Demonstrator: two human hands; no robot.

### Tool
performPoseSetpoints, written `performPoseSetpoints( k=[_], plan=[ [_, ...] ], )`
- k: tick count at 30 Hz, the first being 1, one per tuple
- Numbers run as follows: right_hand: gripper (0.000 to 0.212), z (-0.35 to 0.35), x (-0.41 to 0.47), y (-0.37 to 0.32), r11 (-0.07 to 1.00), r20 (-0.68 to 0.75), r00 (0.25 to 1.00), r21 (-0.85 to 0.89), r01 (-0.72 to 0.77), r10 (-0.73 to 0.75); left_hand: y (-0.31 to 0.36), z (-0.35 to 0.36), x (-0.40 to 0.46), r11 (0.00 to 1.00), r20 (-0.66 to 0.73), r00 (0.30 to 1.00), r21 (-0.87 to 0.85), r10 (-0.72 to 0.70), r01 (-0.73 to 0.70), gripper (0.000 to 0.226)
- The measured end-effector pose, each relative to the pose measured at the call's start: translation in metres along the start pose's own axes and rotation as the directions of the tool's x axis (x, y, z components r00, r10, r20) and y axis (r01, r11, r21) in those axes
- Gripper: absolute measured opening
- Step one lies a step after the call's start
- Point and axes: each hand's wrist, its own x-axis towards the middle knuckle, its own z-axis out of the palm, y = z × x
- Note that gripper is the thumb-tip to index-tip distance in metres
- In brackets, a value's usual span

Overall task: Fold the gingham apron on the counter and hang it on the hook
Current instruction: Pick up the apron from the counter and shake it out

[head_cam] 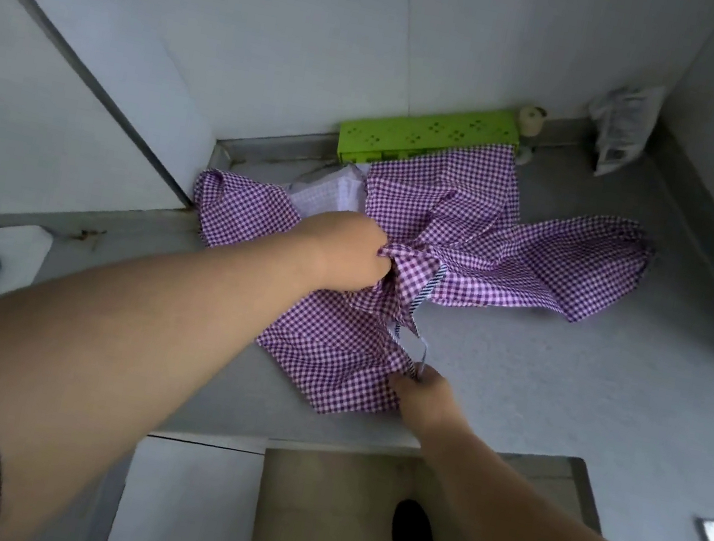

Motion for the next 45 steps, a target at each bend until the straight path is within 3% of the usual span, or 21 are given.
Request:
performPoseSetpoints(
  k=[2,8,12,17,23,26,28,30,33,36,38,40,43,45],
  plan=[
    [0.02,-0.005,-0.002,-0.01,0.99,-0.082,0.997,0.142,0.012,0.0,-0.012,-0.006,-0.011,0.998,-0.025,0.999,-0.043,-0.045,0.044,0.035],
    [0.019,-0.027,-0.033,-0.057,0.977,-0.219,0.959,0.079,0.199,-0.178,-0.041,-0.029,-0.066,0.981,-0.179,0.975,-0.166,-0.133,0.104,0.033],
    [0.013,-0.036,-0.074,-0.097,0.891,-0.226,0.877,-0.274,0.361,-0.425,-0.064,-0.045,-0.114,0.936,-0.238,0.949,-0.331,-0.206,0.12,0.055],
    [0.007,-0.043,-0.137,-0.147,0.697,-0.137,0.815,-0.609,0.379,-0.563,-0.081,-0.074,-0.186,0.867,-0.267,0.936,-0.494,-0.231,0.073,0.046],
    [0.024,-0.031,-0.235,-0.206,0.529,-0.1,0.748,-0.767,0.362,-0.656,-0.104,-0.109,-0.279,0.826,-0.342,0.91,-0.563,-0.234,0.001,0.038],
    [0.009,-0.017,-0.28,-0.231,0.564,-0.156,0.657,-0.677,0.473,-0.738,-0.119,-0.121,-0.327,0.746,-0.414,0.882,-0.656,-0.225,-0.117,0.036],
    [0.015,-0.007,-0.302,-0.243,0.652,-0.236,0.627,-0.469,0.596,-0.743,-0.125,-0.127,-0.355,0.695,-0.471,0.854,-0.69,-0.22,-0.202,0.035],
    [0.023,0.004,-0.319,-0.252,0.698,-0.272,0.645,-0.207,0.685,-0.714,-0.13,-0.133,-0.376,0.64,-0.532,0.808,-0.718,-0.253,-0.273,0.035],
    [0.032,0.021,-0.346,-0.267,0.617,-0.314,0.584,-0.007,0.787,-0.748,-0.135,-0.143,-0.406,0.5,-0.614,0.72,-0.757,-0.325,-0.42,0.032],
    [0.025,0.036,-0.376,-0.278,0.501,-0.304,0.485,0.027,0.865,-0.82,-0.134,-0.153,-0.429,0.321,-0.666,0.637,-0.745,-0.388,-0.584,0.027],
    [0.027,0.044,-0.397,-0.285,0.454,-0.27,0.434,-0.014,0.891,-0.86,-0.132,-0.161,-0.442,0.227,-0.661,0.625,-0.741,-0.415,-0.632,0.027],
    [0.028,0.05,-0.416,-0.291,0.404,-0.233,0.36,-0.182,0.897,-0.904,-0.127,-0.164,-0.451,0.264,-0.642,0.644,-0.763,-0.416,-0.59,0.031],
    [0.03,0.064,-0.433,-0.292,0.329,-0.154,0.292,-0.5,0.801,-0.944,-0.118,-0.163,-0.455,0.477,-0.642,0.7,-0.743,-0.313,-0.468,0.033],
    [0.032,0.075,-0.439,-0.29,0.292,-0.109,0.281,-0.564,0.772,-0.954,-0.109,-0.158,-0.457,0.62,-0.63,0.753,-0.671,-0.188,-0.407,0.053]
  ],
)
